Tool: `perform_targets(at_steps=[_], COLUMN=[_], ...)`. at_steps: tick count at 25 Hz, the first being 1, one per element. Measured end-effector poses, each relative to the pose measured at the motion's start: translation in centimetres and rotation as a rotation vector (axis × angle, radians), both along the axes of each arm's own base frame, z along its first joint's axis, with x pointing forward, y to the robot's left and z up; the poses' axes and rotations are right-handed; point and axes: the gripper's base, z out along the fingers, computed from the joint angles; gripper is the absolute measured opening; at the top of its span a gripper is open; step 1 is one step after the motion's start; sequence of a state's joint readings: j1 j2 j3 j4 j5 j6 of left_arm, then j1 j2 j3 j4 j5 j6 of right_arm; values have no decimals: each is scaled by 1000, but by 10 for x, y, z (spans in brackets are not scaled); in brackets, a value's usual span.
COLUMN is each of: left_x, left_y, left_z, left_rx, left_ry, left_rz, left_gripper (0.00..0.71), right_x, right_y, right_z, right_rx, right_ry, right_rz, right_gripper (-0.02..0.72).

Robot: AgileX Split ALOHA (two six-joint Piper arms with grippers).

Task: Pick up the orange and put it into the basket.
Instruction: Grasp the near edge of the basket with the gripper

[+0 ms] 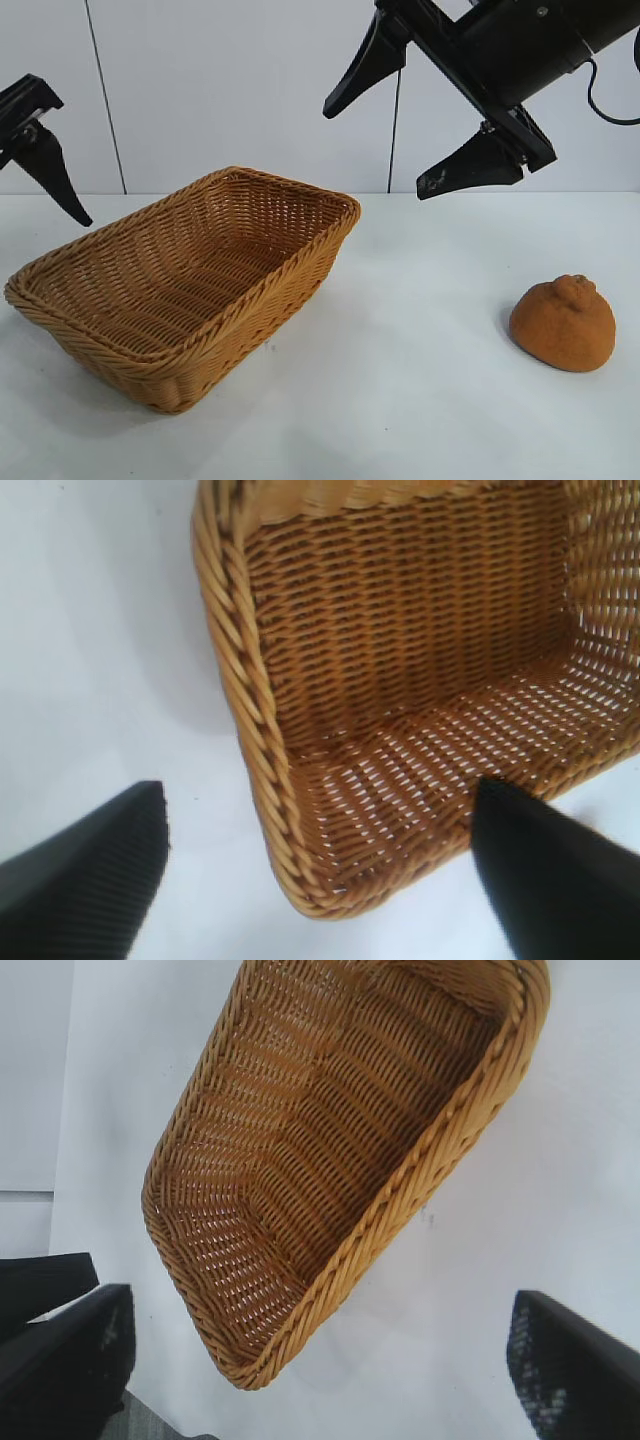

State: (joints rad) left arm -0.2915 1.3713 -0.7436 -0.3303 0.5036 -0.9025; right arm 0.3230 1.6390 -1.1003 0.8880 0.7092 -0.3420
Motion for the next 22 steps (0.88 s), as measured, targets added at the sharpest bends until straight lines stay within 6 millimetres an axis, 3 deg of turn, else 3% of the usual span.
perform_targets(at_steps=[5,14,17,19,22], left_x=[11,32,32,33,38], left_y=[-2,-6,-6,-6,-8], left_z=[-22,-92,-100,-99,-95], left_rx=[22,74,83,85,85], left_ry=[48,178,202,198,174], left_rz=[11,59,54,47,30], left_gripper=[589,589,580,531,384], right_x=[0,1,1,1,1], right_y=[0,0,0,0,0], right_z=[0,0,0,0,0], right_rx=[0,-1,-1,-1,-1], right_ry=[-1,-5,-5,-5,-5], right_rz=[-1,-5,-5,-5,-5], right_gripper=[694,694,694,694,694])
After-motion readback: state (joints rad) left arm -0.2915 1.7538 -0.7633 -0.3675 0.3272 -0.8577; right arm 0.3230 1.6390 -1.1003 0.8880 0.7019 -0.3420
